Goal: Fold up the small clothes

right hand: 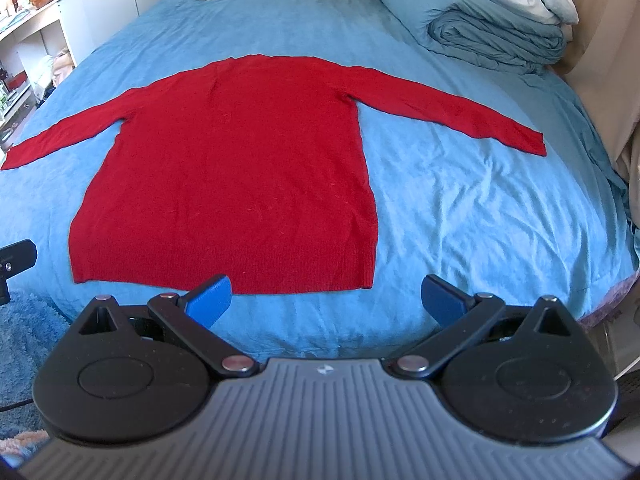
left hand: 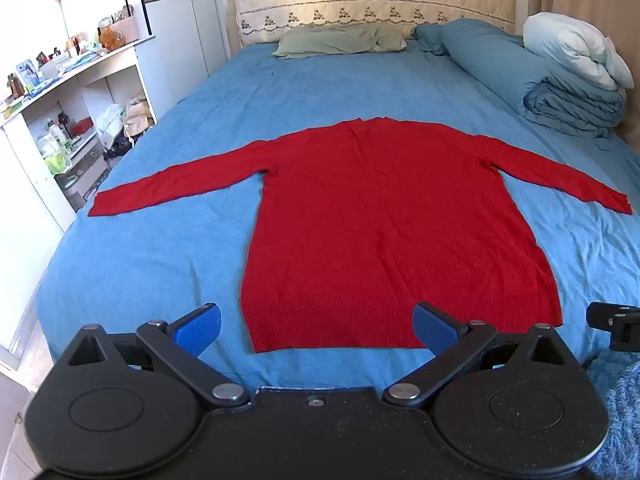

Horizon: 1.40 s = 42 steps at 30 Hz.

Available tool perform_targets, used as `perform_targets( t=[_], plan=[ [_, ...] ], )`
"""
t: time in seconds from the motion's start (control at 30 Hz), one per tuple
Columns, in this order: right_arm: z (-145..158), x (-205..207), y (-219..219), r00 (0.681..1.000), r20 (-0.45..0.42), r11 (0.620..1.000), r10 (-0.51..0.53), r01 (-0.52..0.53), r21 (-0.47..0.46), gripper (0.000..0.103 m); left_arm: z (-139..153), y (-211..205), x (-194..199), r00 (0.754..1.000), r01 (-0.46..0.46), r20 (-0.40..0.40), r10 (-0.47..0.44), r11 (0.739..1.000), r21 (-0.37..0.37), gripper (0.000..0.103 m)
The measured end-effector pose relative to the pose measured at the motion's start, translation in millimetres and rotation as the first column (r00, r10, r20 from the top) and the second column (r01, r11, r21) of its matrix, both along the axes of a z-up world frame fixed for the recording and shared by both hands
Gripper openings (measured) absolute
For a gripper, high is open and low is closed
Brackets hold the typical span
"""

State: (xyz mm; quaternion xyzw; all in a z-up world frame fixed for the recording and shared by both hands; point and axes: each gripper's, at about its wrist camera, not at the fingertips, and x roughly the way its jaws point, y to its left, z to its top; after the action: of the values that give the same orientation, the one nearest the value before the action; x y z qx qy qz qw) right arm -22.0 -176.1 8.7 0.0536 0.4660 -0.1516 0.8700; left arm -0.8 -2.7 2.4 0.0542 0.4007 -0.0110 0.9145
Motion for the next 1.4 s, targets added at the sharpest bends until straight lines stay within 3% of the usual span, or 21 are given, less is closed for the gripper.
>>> perform_targets(
  t=[1.4],
  plan=[
    [1.6, -2.5, -0.9, 1.000, 0.007, 1.000, -0.006, 0.006, 0.010, 0.103, 2.3, 2.0, -1.0, 1.000, 0.000, 0.007, 0.000, 1.000, 0.004, 0.103]
  ],
)
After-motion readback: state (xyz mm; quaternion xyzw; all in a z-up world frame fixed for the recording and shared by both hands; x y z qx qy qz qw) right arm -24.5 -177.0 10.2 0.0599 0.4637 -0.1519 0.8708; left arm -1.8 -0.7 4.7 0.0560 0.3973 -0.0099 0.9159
